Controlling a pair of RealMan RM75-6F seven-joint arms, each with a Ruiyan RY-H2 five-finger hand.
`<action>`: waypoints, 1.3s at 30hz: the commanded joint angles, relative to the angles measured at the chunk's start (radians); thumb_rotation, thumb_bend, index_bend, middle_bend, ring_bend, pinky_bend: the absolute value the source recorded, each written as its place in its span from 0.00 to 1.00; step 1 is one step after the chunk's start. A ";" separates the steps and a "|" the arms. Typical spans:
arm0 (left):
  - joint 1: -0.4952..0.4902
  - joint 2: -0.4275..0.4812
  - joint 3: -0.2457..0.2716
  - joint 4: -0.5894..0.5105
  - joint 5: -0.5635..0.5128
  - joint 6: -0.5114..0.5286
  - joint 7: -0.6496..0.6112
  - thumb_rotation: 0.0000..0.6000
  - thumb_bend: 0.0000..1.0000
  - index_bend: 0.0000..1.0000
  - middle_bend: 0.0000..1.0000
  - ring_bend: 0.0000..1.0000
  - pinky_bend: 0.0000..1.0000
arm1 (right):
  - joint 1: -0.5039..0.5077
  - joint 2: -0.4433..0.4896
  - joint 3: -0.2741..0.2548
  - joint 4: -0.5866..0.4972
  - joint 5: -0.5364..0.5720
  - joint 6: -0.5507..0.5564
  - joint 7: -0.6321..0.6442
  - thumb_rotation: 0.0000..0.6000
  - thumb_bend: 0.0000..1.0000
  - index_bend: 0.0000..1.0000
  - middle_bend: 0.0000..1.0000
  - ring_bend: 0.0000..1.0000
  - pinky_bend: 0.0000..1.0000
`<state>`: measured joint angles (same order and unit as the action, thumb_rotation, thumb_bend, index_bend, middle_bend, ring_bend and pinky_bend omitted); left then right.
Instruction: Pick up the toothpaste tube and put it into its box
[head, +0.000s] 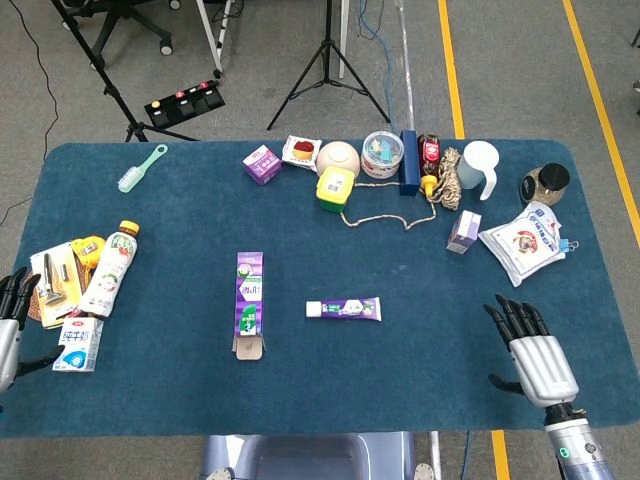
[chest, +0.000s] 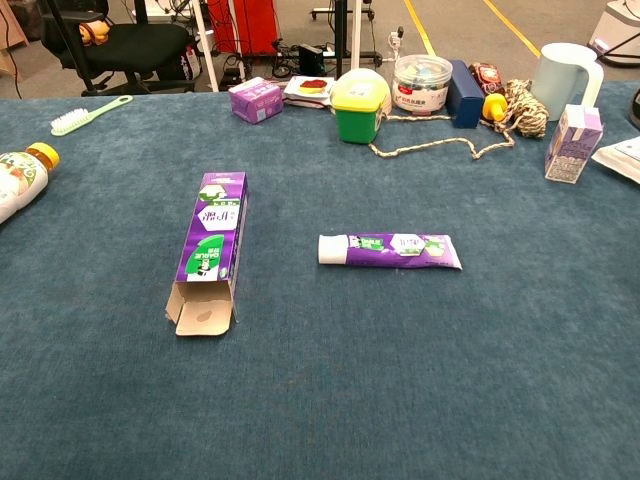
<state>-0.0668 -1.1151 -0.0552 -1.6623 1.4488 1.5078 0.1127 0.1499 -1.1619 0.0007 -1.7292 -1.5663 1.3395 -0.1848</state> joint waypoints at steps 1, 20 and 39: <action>0.001 0.008 0.004 -0.006 0.010 0.001 -0.011 1.00 0.00 0.00 0.00 0.01 0.11 | 0.049 0.005 -0.006 -0.048 -0.014 -0.077 0.040 1.00 0.00 0.06 0.02 0.00 0.07; 0.004 0.033 0.005 -0.006 0.014 -0.007 -0.076 1.00 0.01 0.00 0.00 0.01 0.11 | 0.312 -0.360 0.196 -0.067 0.343 -0.276 -0.441 1.00 0.00 0.14 0.17 0.17 0.23; -0.005 0.032 -0.004 0.007 -0.021 -0.039 -0.091 1.00 0.01 0.00 0.00 0.01 0.11 | 0.477 -0.594 0.257 0.074 0.619 -0.214 -0.651 1.00 0.00 0.24 0.30 0.29 0.31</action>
<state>-0.0716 -1.0824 -0.0590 -1.6553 1.4275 1.4693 0.0218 0.6144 -1.7391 0.2558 -1.6714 -0.9500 1.1130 -0.8266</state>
